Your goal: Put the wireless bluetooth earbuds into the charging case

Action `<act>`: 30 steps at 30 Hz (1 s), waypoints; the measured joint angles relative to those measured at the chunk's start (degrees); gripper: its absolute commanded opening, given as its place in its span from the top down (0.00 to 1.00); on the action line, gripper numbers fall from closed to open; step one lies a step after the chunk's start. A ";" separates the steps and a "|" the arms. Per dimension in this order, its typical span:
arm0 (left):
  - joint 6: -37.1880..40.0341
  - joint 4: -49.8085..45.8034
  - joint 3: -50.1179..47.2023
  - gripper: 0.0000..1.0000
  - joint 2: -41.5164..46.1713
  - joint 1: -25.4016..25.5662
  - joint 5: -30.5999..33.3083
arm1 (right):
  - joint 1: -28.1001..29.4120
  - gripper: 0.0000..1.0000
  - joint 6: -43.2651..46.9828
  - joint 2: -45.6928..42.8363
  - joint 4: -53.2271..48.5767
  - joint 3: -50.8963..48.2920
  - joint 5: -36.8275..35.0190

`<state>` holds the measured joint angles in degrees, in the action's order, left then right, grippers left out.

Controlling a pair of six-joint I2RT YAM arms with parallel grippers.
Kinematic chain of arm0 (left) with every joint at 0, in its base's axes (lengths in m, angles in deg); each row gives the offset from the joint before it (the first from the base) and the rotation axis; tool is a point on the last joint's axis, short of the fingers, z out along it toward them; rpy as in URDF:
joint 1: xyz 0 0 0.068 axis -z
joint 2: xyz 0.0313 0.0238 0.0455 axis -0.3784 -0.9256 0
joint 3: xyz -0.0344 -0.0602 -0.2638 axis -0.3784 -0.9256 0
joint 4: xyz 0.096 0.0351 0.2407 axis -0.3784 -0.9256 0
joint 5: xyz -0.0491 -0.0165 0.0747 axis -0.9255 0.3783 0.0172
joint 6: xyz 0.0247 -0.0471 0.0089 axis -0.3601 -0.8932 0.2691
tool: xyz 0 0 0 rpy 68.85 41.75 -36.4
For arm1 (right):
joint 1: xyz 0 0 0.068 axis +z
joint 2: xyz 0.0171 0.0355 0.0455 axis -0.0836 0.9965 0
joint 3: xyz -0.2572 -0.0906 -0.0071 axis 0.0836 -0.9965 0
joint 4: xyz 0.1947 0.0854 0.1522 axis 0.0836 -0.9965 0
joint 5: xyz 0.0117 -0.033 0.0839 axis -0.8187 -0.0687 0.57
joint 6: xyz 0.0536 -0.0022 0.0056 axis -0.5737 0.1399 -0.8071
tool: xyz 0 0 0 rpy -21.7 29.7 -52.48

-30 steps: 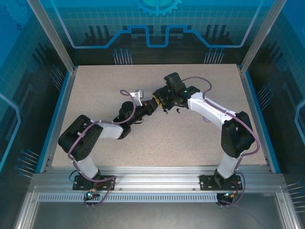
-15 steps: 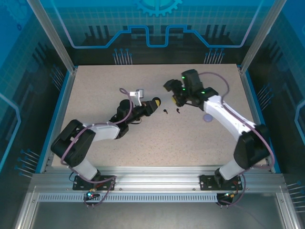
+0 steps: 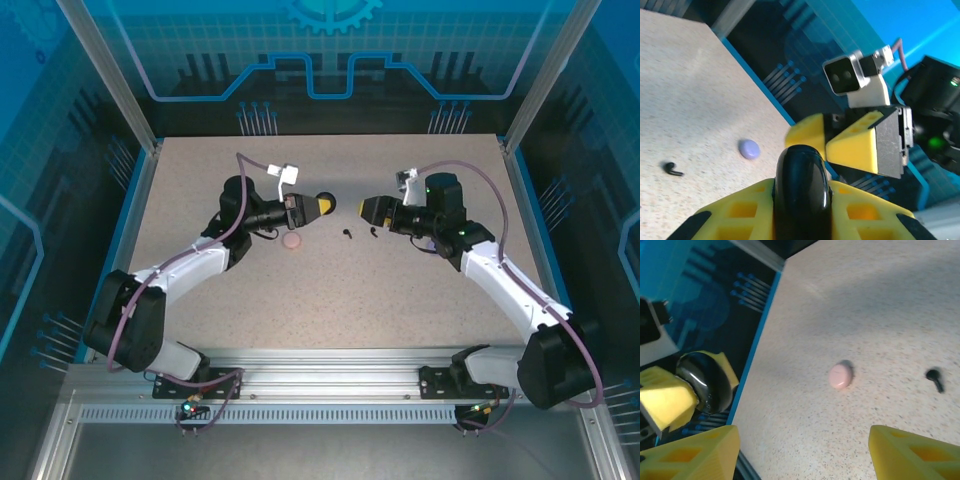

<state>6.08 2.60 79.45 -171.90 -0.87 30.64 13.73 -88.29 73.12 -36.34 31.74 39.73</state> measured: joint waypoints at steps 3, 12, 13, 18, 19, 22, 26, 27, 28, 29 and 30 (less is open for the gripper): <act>0.81 -2.62 1.46 1.00 0.13 0.00 -3.52 | 1.01 0.32 2.12 0.00 2.47 0.02 2.40; 2.16 -6.67 1.81 1.00 1.07 0.00 -6.88 | 4.20 0.35 3.98 1.22 5.25 1.03 4.79; 2.27 -6.86 1.81 1.00 1.09 0.00 -6.99 | 4.66 0.36 4.09 1.44 5.33 1.38 4.76; 2.32 -7.08 1.81 1.00 1.11 0.00 -7.15 | 6.25 0.39 4.31 2.36 5.64 2.64 4.76; 2.32 -7.10 1.81 1.00 1.11 0.00 -7.15 | 6.45 0.40 4.33 2.73 5.64 2.86 4.76; 2.27 -7.08 2.05 1.00 1.11 0.00 -7.21 | 6.71 0.44 4.42 4.11 5.62 3.21 4.46; 2.25 -7.96 2.21 1.00 1.11 -0.24 -7.02 | 6.36 0.48 4.24 5.57 6.64 3.19 4.46; 2.23 -8.17 2.23 1.00 1.11 -0.26 -6.88 | 6.16 0.49 4.22 5.77 6.91 3.19 4.55; 2.23 -8.48 2.23 1.00 1.11 -0.26 -6.62 | 5.86 0.50 4.09 6.01 7.15 3.10 4.61; 2.25 -8.63 2.23 1.00 1.11 -0.26 -6.38 | 5.51 0.50 3.91 6.27 7.56 2.93 4.79; 2.23 -8.81 2.23 1.00 1.11 -0.26 -6.08 | 5.14 0.51 3.69 6.51 8.00 2.71 4.81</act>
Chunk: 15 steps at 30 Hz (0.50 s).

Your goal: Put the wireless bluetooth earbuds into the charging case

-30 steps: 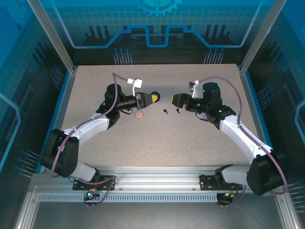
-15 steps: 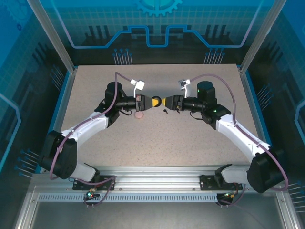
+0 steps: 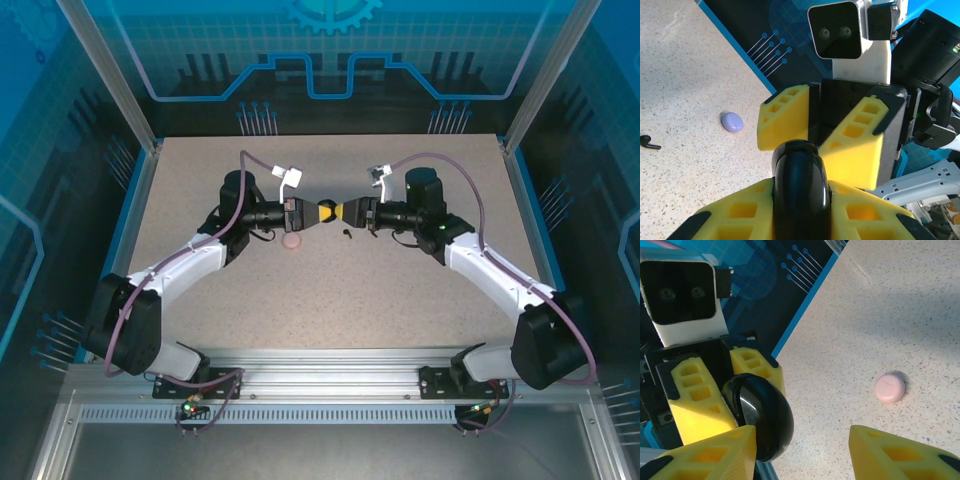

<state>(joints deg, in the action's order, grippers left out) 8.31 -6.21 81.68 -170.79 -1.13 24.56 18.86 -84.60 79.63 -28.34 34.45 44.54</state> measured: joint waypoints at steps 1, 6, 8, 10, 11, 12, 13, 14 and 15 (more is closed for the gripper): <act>0.02 -0.33 0.00 1.00 0.02 -0.02 0.07 | -0.50 0.51 -0.24 0.26 0.22 -0.13 -0.04; 0.07 -0.59 0.11 1.00 1.53 0.68 -1.25 | -2.51 0.51 -0.72 1.11 -0.42 -1.25 -2.01; 0.09 -0.33 0.48 1.00 2.43 1.01 -1.57 | -2.82 0.51 -0.72 1.09 -0.90 -1.53 -2.23; 0.09 -0.02 0.70 1.00 2.89 1.09 -1.68 | -2.89 0.51 -0.74 0.74 -1.14 -1.90 -2.23; 0.11 0.15 0.70 1.00 2.91 1.09 -1.68 | -2.89 0.50 -0.79 0.28 -1.42 -2.12 -2.21; 0.13 0.22 0.70 1.00 2.91 1.09 -1.68 | -2.89 0.50 -0.90 -0.26 -1.62 -2.32 -2.19; 0.15 0.15 0.70 1.00 2.91 1.09 -1.68 | -2.89 0.50 -0.98 -1.22 -2.03 -2.49 -2.21; 0.28 0.20 0.70 1.00 2.91 1.09 -1.68 | -2.86 0.48 -1.03 -2.21 -2.32 -2.60 -2.21; 0.33 0.22 0.70 1.00 2.91 1.09 -1.68 | -2.82 0.45 -1.22 -3.13 -2.67 -2.60 -2.23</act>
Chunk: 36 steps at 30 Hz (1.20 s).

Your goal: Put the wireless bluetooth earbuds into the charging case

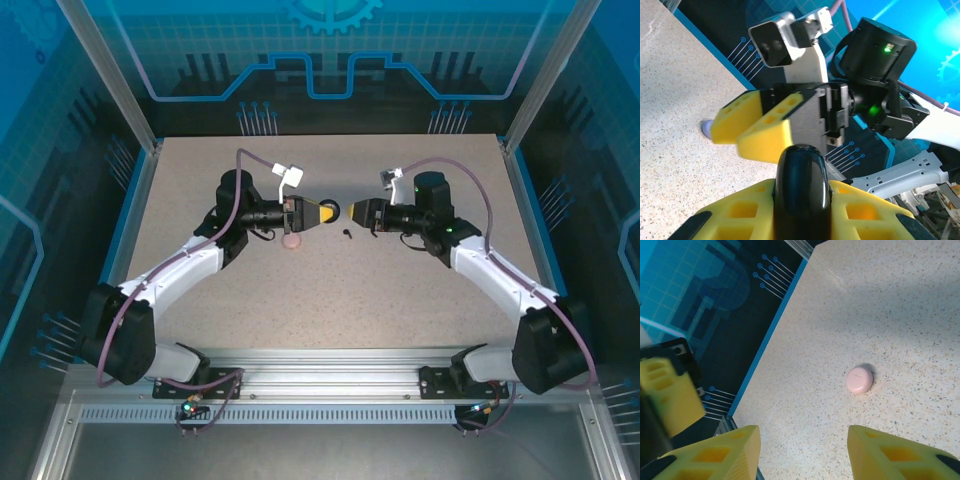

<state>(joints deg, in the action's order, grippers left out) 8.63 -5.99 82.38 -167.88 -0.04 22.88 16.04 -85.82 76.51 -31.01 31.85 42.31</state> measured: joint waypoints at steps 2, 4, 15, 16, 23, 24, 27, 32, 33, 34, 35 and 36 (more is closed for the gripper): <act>0.17 -0.07 0.00 1.00 -0.02 0.00 0.00 | 0.11 0.33 -1.09 -2.25 -0.20 0.00 -0.35; 0.63 -0.31 0.00 1.00 0.00 0.04 0.09 | 0.48 0.23 -3.34 -4.22 -1.11 0.20 -2.29; 7.78 -2.97 -0.09 1.00 0.04 4.13 12.00 | 8.41 0.16 -33.46 -1.95 -6.80 6.19 -19.15; 8.44 -2.91 -0.20 1.00 0.11 4.55 13.33 | 9.38 0.16 -35.71 -1.16 -6.91 6.75 -20.37; 10.38 -2.49 -1.38 1.00 0.31 5.35 18.93 | 13.49 0.23 -44.17 3.28 -7.04 9.77 -24.96; 10.54 -2.29 -1.51 1.00 0.33 5.35 19.34 | 13.77 0.25 -44.76 3.72 -6.86 10.08 -25.31; 10.71 -1.95 -1.86 1.00 0.42 5.35 20.28 | 14.34 0.32 -46.07 4.44 -6.84 10.54 -25.68; 10.75 -1.88 -1.99 1.00 0.42 5.42 20.90 | 15.10 0.47 -47.65 5.46 -6.19 11.41 -25.79; 10.75 -1.84 -2.01 1.00 0.42 5.42 21.14 | 15.21 0.50 -47.63 5.77 -6.01 11.76 -25.83; 10.75 -1.86 -2.01 1.00 0.42 5.40 21.29 | 15.28 0.54 -47.89 5.92 -5.90 11.85 -25.99; 10.75 -1.81 -2.01 1.00 0.44 5.40 21.53 | 15.28 0.58 -48.02 6.05 -5.84 11.96 -26.16; 10.73 -1.84 -2.01 1.00 0.44 5.40 21.75 | 15.28 0.60 -48.13 6.12 -5.81 11.96 -26.36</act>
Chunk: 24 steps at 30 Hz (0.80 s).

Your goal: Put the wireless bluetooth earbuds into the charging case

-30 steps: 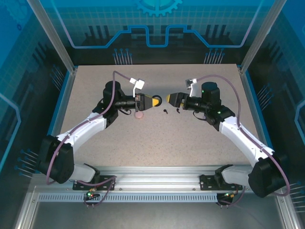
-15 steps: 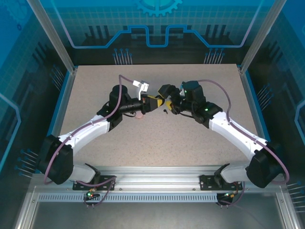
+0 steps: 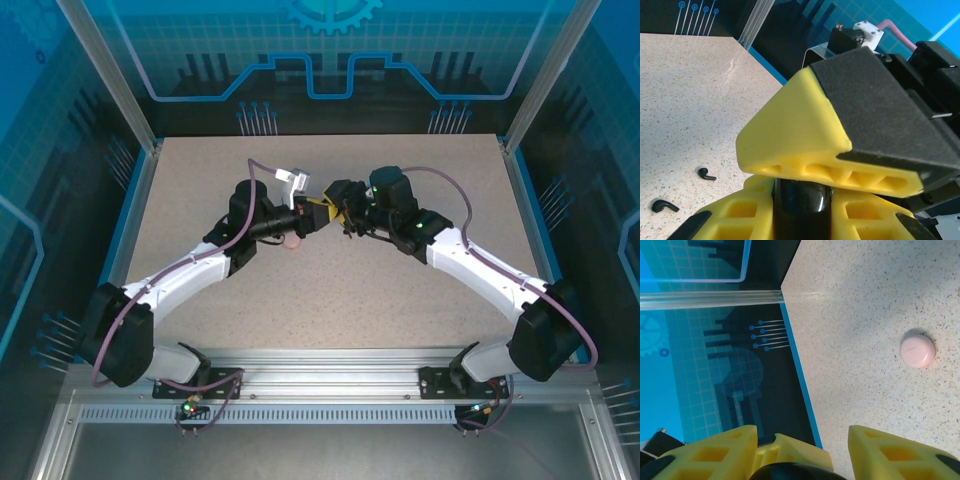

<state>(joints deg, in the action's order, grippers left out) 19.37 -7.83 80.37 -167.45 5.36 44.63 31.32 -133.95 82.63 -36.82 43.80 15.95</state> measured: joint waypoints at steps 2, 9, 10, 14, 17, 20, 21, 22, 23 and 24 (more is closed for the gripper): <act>0.00 0.00 0.00 1.00 0.00 0.00 0.22 | 0.00 0.65 -0.13 0.13 0.11 0.02 -0.15; -0.17 1.51 -1.09 0.68 0.15 0.02 0.90 | -0.02 0.68 -0.33 0.44 0.28 0.02 -0.20; -0.22 1.90 -1.44 0.67 0.26 0.02 1.09 | -0.02 0.68 -0.55 0.50 0.28 0.02 -0.20; -0.22 2.75 -2.49 0.67 0.92 0.07 1.77 | -0.15 0.68 -1.14 0.66 0.28 0.02 -0.46; -0.22 3.28 -3.08 0.67 1.49 0.07 2.36 | -0.15 0.68 -1.36 0.68 0.31 0.02 -0.44; -0.24 3.63 -3.39 0.67 1.60 0.07 2.60 | -0.15 0.68 -1.60 0.68 0.31 0.02 -0.46; -0.24 3.63 -3.39 0.67 1.60 0.07 2.64 | -0.15 0.68 -1.62 0.68 0.31 0.02 -0.44; -0.24 3.63 -3.39 0.67 1.60 0.07 2.71 | -0.15 0.68 -1.64 0.68 0.31 0.02 -0.44; -0.26 3.67 -3.39 0.67 1.60 0.07 2.75 | -0.15 0.68 -1.73 0.68 0.31 0.02 -0.44; -0.26 3.72 -3.39 0.67 1.60 0.07 2.78 | -0.15 0.69 -1.79 0.70 0.33 0.02 -0.44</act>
<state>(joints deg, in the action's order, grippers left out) 19.10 -4.11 76.98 -165.85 5.43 47.40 31.17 -135.74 83.33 -36.50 43.82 15.51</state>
